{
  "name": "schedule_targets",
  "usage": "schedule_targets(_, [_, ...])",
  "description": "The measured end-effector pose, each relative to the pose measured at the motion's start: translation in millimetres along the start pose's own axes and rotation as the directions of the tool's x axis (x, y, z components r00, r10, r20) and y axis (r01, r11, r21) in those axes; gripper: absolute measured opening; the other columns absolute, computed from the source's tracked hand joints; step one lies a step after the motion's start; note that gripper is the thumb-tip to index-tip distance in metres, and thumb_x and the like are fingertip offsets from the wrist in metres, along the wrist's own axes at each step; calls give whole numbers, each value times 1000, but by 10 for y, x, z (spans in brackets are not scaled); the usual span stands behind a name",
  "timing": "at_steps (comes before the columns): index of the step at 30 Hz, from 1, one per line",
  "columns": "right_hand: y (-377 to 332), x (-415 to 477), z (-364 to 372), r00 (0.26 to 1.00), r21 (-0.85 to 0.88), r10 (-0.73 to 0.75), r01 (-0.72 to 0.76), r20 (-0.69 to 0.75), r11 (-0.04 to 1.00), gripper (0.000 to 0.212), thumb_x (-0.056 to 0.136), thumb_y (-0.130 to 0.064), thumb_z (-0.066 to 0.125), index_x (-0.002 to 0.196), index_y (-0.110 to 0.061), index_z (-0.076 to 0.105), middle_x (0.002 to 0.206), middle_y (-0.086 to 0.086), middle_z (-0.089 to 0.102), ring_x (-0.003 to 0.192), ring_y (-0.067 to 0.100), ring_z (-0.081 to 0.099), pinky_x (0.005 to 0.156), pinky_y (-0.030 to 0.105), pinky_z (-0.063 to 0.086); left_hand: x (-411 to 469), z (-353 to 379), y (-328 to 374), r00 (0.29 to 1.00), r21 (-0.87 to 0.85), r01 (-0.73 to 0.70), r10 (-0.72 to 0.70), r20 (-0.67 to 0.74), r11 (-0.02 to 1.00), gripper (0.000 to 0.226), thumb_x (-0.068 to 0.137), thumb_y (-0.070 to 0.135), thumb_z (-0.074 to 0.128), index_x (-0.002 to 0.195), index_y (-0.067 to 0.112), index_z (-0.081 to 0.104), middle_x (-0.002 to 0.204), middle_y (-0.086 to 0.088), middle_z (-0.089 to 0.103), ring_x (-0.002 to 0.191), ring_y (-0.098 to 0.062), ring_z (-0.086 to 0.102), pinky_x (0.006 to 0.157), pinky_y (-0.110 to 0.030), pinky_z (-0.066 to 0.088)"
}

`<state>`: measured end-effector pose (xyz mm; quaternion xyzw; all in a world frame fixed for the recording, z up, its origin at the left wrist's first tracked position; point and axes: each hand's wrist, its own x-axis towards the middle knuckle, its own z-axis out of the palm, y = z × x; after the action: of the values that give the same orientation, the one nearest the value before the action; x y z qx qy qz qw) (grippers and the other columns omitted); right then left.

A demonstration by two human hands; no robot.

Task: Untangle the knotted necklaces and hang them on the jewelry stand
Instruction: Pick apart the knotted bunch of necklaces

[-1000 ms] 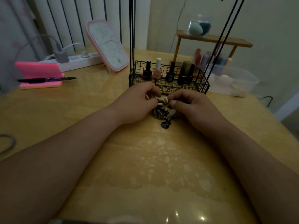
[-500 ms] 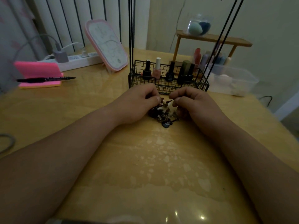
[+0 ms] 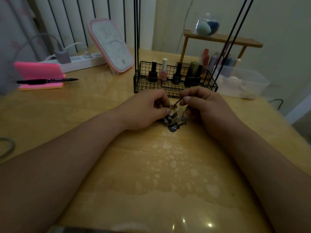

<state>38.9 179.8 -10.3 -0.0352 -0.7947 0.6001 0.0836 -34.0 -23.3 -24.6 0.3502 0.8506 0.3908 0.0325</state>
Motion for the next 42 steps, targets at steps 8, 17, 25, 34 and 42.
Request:
schedule_targets(8, [17, -26, 45, 995, -205, -102, 104, 23, 973, 16, 102, -15, 64, 112, -25, 71, 96, 2, 74, 79, 6, 66, 70, 19, 54, -11, -67, 55, 998, -221, 51, -57, -25, 974, 3, 99, 19, 66, 97, 20, 66, 97, -2, 74, 85, -10, 68, 71, -24, 51])
schedule_targets(17, [40, 5, 33, 982, -360, -147, 97, -116, 928, 20, 102, -19, 61, 119, -27, 69, 105, -7, 68, 89, -1, 62, 75, 17, 51, 38, -96, 104, 964, -716, 191, -268, 6, 672, 8, 107, 9, 48, 103, 9, 55, 96, -17, 78, 95, -38, 77, 95, -59, 58])
schedule_targets(25, [-23, -109, 151, 972, -465, -195, 232, 127, 855, 20, 96, -50, 66, 100, -31, 67, 87, -5, 66, 75, 8, 60, 68, 31, 51, 48, -86, 93, 922, -570, 212, -356, -152, 794, 7, 104, 15, 56, 107, 11, 61, 95, -8, 78, 93, -25, 75, 86, -47, 62])
schedule_targets(34, [-229, -241, 183, 935, -753, -47, 313, 352, 579, 38, 83, -61, 75, 112, -45, 56, 95, -18, 58, 87, 2, 57, 74, 32, 54, 36, -49, 7, 973, -122, 64, -89, -215, 990, 20, 98, 14, 63, 116, 24, 65, 108, 11, 65, 99, -3, 63, 81, -19, 52])
schedule_targets(42, [-149, -193, 68, 945, -521, -155, 291, 289, 802, 22, 96, -27, 72, 115, -35, 63, 91, -13, 63, 79, -1, 62, 63, 14, 48, -1, -45, 52, 1000, -114, 15, -14, 4, 993, 29, 103, 12, 49, 104, 26, 75, 98, 5, 73, 93, -11, 66, 83, -36, 54])
